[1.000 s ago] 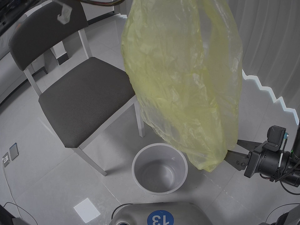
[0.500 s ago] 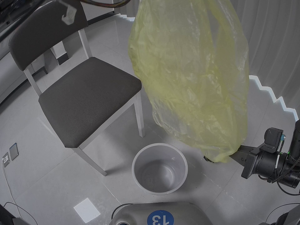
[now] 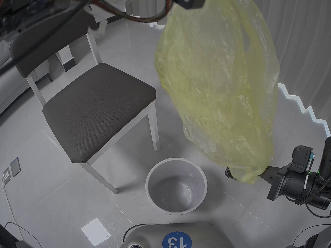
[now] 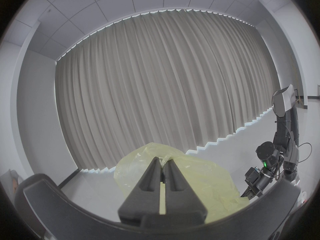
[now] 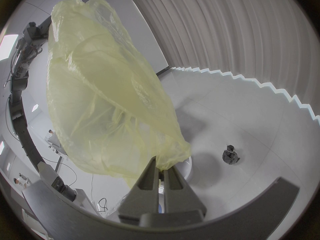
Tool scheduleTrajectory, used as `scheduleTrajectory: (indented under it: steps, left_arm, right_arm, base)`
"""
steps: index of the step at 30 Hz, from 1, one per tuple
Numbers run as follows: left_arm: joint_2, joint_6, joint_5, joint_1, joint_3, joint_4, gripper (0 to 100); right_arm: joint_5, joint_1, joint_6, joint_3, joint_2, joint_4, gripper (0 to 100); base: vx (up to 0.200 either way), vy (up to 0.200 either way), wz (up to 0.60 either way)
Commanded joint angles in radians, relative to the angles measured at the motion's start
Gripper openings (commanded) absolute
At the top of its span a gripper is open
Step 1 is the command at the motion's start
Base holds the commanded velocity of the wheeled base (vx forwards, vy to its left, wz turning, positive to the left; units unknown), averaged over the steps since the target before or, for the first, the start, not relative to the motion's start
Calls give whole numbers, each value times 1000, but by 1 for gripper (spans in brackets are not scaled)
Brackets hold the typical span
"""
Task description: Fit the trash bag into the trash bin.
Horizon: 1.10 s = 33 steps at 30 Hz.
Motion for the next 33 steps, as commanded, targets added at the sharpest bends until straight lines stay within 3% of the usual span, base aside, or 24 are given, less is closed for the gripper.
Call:
scheduleTrajectory:
  steps: [1, 8, 16, 23, 27, 33]
  left_arm:
    - [7, -35, 34, -7, 44, -3, 0]
    - [-55, -309, 152, -36, 140, -3, 0]
    - [-101, -536, 170, 78, 346, -14, 0]
    - [-128, -639, 158, 136, 530, -117, 0]
    - [-142, -698, 120, 162, 677, -190, 0]
    - [-127, -780, 118, 173, 772, -269, 0]
  right_arm:
    - [-1, -14, 1, 23, -12, -1, 0]
    - [-1, -54, -2, 42, -64, 2, 0]
    - [2, -88, -6, 40, -20, 10, 0]
    - [2, -88, -39, 5, 86, 3, 0]
    - [3, -88, -98, -6, 131, 3, 0]
    - [3, -82, -132, 8, 166, 11, 0]
  base:
    - [0, 0, 0]
    - [0, 0, 0]
    - [0, 0, 0]
    - [0, 0, 0]
    - [0, 0, 0]
    - [0, 0, 0]
